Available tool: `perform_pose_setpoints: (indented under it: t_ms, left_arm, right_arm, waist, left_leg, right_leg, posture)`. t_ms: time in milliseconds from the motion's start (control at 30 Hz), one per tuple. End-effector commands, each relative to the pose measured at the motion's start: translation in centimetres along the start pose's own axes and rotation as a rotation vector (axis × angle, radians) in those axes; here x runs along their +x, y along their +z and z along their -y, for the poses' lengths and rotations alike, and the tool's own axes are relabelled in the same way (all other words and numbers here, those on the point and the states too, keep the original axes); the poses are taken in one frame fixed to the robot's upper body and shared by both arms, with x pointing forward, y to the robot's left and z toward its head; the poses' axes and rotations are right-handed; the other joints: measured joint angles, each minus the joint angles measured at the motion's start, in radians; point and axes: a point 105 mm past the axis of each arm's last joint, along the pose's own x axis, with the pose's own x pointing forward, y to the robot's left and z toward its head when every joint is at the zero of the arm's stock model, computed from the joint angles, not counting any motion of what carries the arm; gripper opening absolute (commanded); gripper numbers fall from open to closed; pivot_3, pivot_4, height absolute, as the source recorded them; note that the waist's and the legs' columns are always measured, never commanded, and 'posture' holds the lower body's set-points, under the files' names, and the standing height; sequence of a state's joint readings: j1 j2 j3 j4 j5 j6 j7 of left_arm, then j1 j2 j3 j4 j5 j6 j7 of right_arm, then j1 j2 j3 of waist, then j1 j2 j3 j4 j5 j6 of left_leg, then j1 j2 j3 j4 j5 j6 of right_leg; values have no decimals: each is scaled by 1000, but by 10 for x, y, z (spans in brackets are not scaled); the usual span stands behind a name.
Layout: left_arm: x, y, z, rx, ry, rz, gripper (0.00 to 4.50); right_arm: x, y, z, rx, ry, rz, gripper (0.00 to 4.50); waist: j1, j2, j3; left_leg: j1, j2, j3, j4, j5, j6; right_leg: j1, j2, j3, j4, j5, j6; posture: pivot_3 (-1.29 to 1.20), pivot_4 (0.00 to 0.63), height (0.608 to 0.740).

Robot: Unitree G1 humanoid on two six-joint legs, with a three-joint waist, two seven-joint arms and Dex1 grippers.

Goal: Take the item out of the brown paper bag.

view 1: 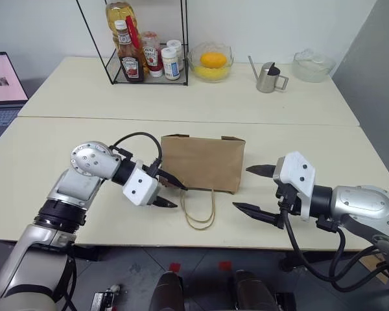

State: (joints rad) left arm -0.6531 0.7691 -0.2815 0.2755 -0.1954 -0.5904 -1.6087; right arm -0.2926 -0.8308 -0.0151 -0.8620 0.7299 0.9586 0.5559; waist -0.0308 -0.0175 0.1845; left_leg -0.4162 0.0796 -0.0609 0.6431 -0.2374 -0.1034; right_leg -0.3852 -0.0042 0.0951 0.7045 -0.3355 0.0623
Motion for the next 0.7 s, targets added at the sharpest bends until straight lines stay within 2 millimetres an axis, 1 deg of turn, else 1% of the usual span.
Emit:
perform_pose_setpoints:
  t_ms: [33,133,233,333,433,600,700]
  left_arm:
    - [2,6,-7,77,-5,16,2341]
    - [6,10,-5,102,-24,42,2341]
    - [9,15,1,102,-62,73,2341]
    - [10,16,3,99,-77,86,2341]
    - [8,10,-2,120,-47,72,2341]
    - [6,-2,-21,179,70,39,2341]
    - [5,-7,-25,217,71,9,2341]
  right_arm:
    - [-4,8,-3,-42,-12,14,4500]
    - [-6,8,-3,-38,-19,7,4500]
    - [-7,7,-3,-32,-24,-2,4500]
    - [-8,7,-3,-29,-26,-6,4500]
    - [-9,7,-4,-27,-29,-7,4500]
    - [-9,7,-3,-25,-30,-7,4500]
    - [-9,7,-3,-26,-29,-8,4500]
  waist:
    - [0,0,0]
    - [0,0,0]
    - [-1,0,0]
    - [-1,0,0]
    - [0,0,0]
    - [0,0,0]
    - [-1,0,0]
  left_leg:
    - [0,0,0,0,0,0]
    - [0,0,0,0,0,0]
    - [0,0,0,0,0,0]
    - [0,0,0,0,0,0]
    - [0,0,0,0,0,0]
    - [0,0,0,1,0,0]
    - [0,0,-1,1,0,0]
  right_leg:
    - [0,0,0,0,0,0]
    - [0,0,0,0,0,0]
    - [0,0,0,0,0,0]
    - [0,0,0,0,0,0]
    - [0,0,0,1,0,0]
    - [0,0,0,1,0,0]
    - [0,1,0,1,0,0]
  posture:
    - [0,150,740]
    - [0,150,740]
    - [0,150,740]
    - [0,150,740]
    - [0,150,740]
    - [0,150,740]
    - [0,150,740]
